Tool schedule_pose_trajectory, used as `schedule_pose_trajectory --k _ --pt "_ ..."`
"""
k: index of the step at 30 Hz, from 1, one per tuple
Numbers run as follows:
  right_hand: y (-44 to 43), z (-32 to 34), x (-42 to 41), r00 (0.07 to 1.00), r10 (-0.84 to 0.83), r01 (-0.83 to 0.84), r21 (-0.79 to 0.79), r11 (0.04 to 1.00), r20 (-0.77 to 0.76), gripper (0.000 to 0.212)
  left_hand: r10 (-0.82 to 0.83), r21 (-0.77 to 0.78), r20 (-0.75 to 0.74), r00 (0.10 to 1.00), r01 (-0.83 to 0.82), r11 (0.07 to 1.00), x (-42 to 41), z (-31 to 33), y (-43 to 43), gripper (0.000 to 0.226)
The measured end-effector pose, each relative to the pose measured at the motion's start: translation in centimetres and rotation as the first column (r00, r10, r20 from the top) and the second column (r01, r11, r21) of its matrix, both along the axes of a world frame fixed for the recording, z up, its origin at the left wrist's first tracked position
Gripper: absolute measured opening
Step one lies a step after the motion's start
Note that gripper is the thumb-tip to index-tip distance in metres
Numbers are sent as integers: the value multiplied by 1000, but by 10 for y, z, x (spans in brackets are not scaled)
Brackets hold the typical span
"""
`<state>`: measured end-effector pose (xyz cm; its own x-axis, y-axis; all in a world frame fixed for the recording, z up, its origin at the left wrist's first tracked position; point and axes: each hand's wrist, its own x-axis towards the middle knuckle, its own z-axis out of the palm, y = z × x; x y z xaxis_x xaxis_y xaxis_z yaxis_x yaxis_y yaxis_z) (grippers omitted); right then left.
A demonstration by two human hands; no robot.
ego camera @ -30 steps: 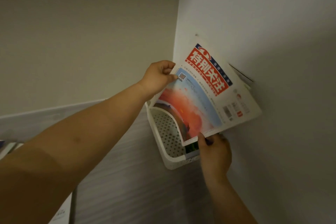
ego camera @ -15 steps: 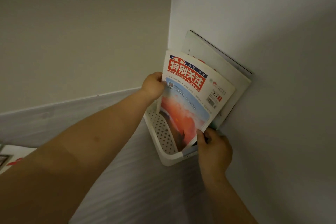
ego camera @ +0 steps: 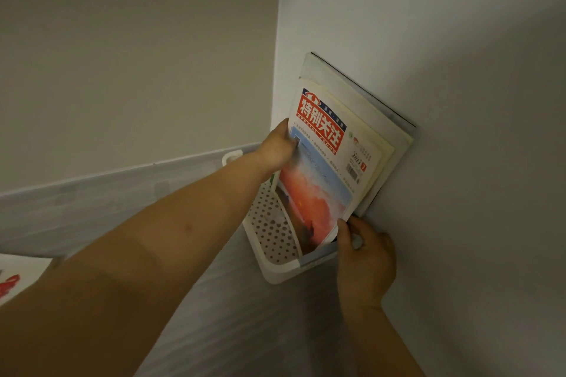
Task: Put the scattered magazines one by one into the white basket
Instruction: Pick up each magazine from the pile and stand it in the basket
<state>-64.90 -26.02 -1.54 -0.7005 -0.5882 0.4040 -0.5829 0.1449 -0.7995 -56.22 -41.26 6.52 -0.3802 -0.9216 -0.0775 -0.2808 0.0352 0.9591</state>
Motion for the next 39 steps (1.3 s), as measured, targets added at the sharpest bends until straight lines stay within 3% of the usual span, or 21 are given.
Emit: schedule_pose_trajectory --k 5,12,16,23,26,30,34,39 --pt "-3 2 -2 993 92 -94 32 995 68 15 81 -34 66 995 -79 996 -6 -2 -10 31" --pt "-7 2 -6 998 60 -56 106 993 -33 15 223 -99 85 971 -214 972 -4 -11 -24 35" --pt "0 2 -8 995 76 -70 106 992 -60 11 225 -106 86 971 -216 971 1 -16 -25 38" --pt "19 8 -1 987 146 -151 75 986 63 17 299 -176 93 950 -280 944 41 -15 3 38" --pt "28 18 15 990 138 -139 35 990 25 16 299 -280 133 945 -254 926 84 -11 35 32" --pt "39 29 55 975 210 -213 -28 977 -78 8 332 -300 212 919 -262 917 177 -23 96 23" --pt "48 28 114 922 320 -347 -100 932 -219 11 462 -246 226 858 -409 879 280 -41 167 16" --pt "67 13 221 777 545 -579 -19 815 -314 16 657 -213 271 703 -622 753 391 -65 250 21"
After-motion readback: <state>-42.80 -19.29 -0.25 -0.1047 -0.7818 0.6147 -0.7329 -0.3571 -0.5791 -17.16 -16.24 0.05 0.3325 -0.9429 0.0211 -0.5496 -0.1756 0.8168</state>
